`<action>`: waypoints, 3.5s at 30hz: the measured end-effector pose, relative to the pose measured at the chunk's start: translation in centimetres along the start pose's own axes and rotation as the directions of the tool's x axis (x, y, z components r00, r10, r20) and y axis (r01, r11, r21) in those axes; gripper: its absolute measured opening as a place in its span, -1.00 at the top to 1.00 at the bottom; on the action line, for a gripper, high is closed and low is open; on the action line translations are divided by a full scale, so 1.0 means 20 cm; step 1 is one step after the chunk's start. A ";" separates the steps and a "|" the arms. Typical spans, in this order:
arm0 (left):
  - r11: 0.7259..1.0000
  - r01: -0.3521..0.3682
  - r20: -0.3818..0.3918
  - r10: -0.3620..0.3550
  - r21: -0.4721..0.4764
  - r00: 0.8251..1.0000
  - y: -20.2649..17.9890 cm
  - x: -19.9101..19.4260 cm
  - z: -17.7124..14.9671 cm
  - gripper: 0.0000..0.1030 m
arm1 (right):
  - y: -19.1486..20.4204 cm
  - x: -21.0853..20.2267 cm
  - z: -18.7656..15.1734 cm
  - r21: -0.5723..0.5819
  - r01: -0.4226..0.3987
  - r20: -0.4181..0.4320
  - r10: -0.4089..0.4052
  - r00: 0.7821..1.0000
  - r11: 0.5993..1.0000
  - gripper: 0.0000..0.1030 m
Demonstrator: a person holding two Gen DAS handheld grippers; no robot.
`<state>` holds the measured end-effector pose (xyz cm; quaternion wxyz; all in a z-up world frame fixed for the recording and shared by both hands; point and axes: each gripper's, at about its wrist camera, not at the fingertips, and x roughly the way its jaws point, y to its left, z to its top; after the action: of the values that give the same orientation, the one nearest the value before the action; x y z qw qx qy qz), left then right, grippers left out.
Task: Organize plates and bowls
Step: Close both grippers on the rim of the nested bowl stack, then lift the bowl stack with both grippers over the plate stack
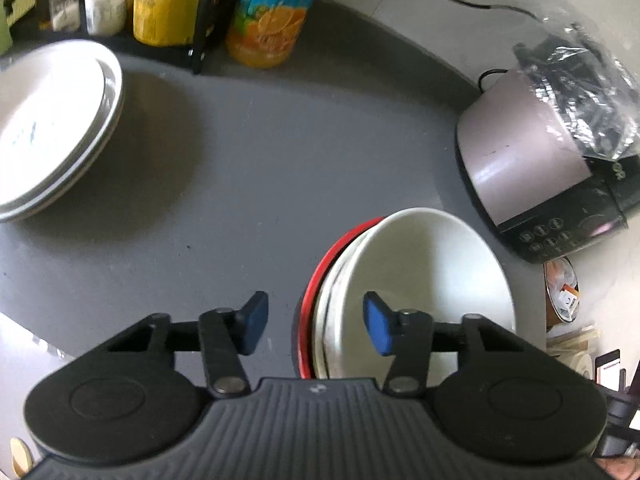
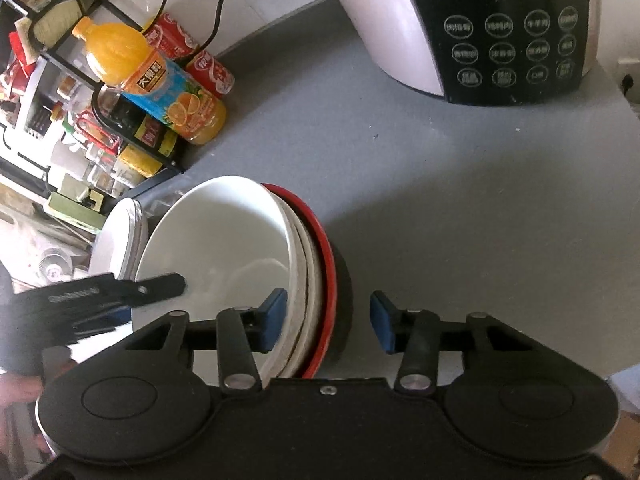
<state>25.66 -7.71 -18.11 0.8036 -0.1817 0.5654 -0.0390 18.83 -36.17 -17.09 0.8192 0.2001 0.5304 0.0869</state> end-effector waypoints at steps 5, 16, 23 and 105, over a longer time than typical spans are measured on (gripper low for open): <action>0.997 0.029 -0.049 -0.033 -0.068 0.998 0.07 0.06 0.01 0.26 | 0.01 0.04 0.01 -0.009 -0.003 -0.025 0.003 1.000 1.000 0.21; 0.991 0.074 -0.072 -0.082 -0.110 0.994 0.09 0.10 -0.01 0.43 | 0.10 0.08 0.02 -0.113 0.056 -0.017 -0.059 0.998 0.992 0.38; 0.995 0.053 -0.079 -0.060 -0.081 0.995 0.06 0.09 0.00 0.43 | 0.12 0.08 0.02 -0.121 0.068 -0.005 -0.069 0.998 0.990 0.44; 0.990 0.023 0.000 -0.023 -0.142 1.000 0.85 -0.37 0.56 0.40 | 1.08 0.41 0.22 -0.146 -0.026 -0.042 0.020 0.999 0.989 0.46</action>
<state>30.96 12.91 -13.94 0.7877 -0.2446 0.5653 -0.0081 27.87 -14.66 -13.26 0.8196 0.1437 0.5370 0.1389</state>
